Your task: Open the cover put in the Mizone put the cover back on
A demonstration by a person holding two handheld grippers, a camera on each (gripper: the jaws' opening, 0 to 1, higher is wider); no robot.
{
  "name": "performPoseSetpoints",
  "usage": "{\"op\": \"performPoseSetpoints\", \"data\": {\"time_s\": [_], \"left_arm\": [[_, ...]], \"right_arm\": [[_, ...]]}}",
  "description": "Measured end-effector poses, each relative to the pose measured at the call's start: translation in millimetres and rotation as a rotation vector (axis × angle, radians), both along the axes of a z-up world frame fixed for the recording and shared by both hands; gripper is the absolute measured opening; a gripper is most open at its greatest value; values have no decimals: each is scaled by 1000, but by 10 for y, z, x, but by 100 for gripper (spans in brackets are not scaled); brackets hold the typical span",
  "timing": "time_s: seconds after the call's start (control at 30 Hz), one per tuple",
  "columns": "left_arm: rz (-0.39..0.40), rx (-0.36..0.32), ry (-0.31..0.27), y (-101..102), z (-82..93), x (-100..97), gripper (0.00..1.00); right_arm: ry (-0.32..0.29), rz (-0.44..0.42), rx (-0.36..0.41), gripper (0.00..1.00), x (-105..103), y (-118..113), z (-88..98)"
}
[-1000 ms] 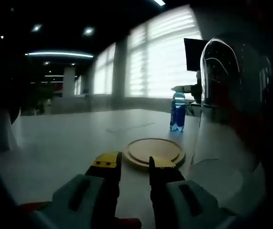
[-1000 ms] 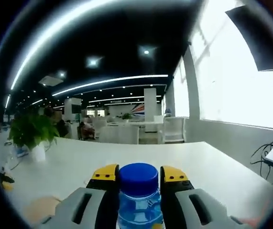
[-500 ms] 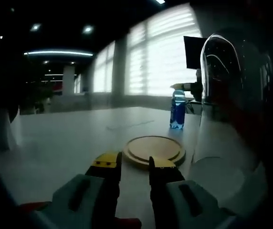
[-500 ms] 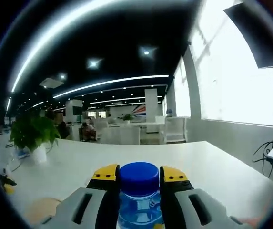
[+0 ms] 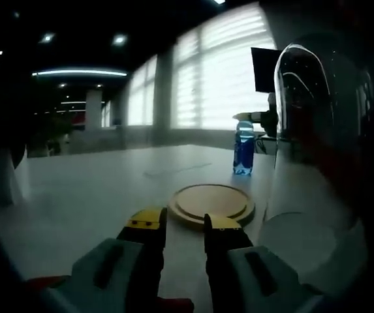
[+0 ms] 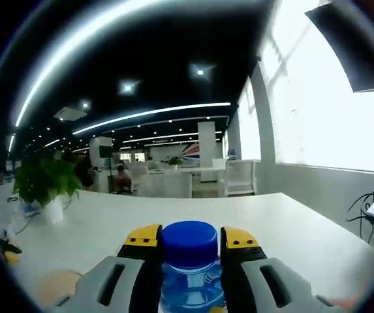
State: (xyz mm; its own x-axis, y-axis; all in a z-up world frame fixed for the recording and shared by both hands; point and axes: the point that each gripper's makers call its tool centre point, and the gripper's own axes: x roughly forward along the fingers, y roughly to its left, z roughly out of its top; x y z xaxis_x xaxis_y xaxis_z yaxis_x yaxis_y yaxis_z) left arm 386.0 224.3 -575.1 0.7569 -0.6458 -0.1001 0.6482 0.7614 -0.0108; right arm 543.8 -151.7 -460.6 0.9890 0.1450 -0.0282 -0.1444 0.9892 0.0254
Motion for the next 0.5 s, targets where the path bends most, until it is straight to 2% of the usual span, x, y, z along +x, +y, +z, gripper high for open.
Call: {"op": "performPoseSetpoints", "data": {"time_s": [0.5], "left_arm": [[-3, 3, 4, 4, -18, 21, 18]], "right_arm": [[5, -2, 1, 28, 46, -49, 7]]}}
